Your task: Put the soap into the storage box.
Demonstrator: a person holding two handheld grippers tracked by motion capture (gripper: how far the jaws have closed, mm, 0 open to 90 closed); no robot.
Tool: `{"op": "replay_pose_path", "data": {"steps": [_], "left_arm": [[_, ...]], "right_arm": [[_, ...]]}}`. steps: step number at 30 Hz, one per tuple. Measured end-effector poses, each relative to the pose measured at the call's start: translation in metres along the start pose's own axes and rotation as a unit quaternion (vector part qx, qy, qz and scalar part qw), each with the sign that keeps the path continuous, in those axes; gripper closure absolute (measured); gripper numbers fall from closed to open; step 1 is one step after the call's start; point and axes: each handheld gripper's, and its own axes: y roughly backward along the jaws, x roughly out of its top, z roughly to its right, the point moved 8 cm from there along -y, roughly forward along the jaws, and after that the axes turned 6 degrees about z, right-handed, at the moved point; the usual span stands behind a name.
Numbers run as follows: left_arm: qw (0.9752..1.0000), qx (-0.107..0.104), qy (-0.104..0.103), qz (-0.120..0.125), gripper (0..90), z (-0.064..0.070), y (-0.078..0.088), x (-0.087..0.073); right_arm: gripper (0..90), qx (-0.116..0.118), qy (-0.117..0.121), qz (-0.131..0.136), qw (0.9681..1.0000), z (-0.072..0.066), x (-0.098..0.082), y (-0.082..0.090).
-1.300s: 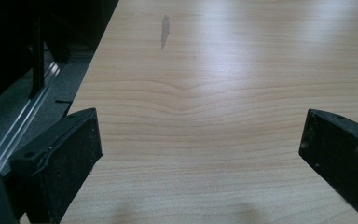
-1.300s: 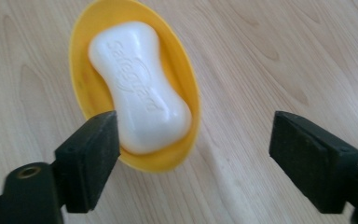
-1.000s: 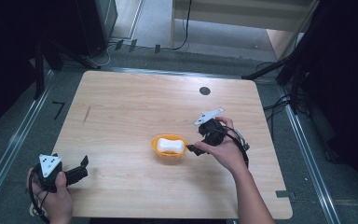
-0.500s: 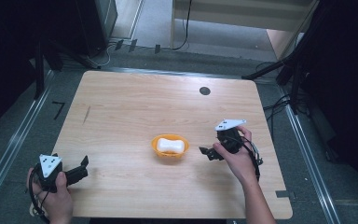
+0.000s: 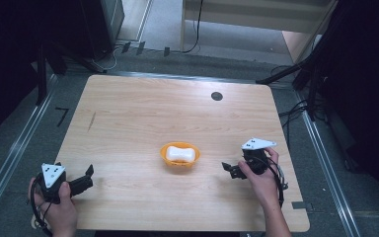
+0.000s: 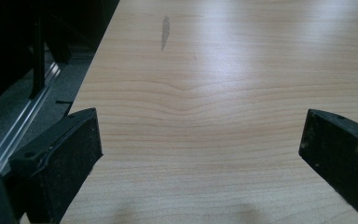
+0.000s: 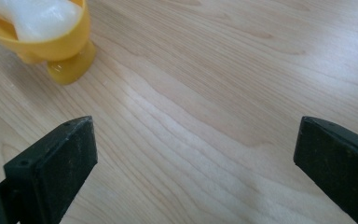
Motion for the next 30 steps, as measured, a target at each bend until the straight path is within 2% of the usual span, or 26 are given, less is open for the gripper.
{"op": "replay_pose_path", "data": {"steps": [7, 13, 18, 30], "left_arm": [[1.0, -0.002, 0.001, 0.001, 0.0, 0.0, 0.0, 0.0], [1.0, -0.002, 0.003, 0.001, 0.0, 0.0, 0.0, 0.0], [1.0, -0.002, 0.004, 0.001, 0.0, -0.001, 0.0, 0.0], [1.0, -0.002, 0.002, 0.002, 0.0, -0.001, 0.001, 0.0]], "right_arm": [[0.0, -0.005, -0.011, 0.001, 0.9999, 0.006, -0.021, 0.007], [0.0, -0.011, -0.026, 0.012, 0.9995, 0.011, -0.037, 0.016], [0.0, -0.014, -0.029, 0.02, 0.9993, 0.013, -0.05, 0.024], [0.0, -0.033, -0.063, 0.043, 0.9966, 0.026, -0.073, 0.047]]}}
